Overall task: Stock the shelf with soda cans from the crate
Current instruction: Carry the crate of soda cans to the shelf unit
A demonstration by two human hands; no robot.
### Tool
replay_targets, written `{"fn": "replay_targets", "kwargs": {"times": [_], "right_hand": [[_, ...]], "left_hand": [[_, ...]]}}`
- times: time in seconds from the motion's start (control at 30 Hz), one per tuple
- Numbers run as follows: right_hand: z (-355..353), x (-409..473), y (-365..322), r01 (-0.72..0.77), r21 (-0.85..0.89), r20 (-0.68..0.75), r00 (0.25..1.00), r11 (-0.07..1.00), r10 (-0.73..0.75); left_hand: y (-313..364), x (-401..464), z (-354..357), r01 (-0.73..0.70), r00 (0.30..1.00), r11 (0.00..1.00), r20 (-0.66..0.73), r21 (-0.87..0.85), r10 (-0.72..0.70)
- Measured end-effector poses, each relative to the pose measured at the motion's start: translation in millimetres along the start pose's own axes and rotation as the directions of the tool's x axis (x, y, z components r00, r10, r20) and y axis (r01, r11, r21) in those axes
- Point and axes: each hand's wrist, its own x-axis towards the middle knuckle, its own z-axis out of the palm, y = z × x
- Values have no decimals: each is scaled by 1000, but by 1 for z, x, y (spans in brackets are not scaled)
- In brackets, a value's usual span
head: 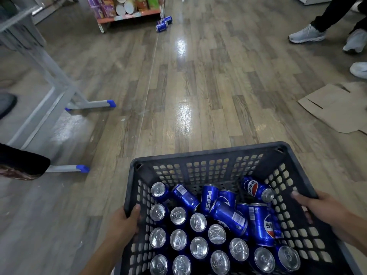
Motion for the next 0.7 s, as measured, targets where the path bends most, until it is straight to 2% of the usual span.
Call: {"fn": "replay_targets", "kwargs": {"times": [0.07, 0.13, 0.43, 0.7], "right_hand": [[2, 0, 3, 58, 4, -20, 998, 998, -58], [3, -2, 4, 91, 40, -26, 996, 995, -90], [9, -4, 1, 94, -32, -108, 989, 995, -97], [0, -7, -2, 44, 1, -22, 999, 999, -44]], "left_hand": [[-2, 0, 3, -33, 999, 997, -37, 70, 35], [-7, 2, 5, -77, 995, 995, -57, 61, 81], [-33, 24, -1, -147, 985, 978, -68, 150, 159], [-22, 16, 2, -123, 992, 992, -24, 10, 124]]}}
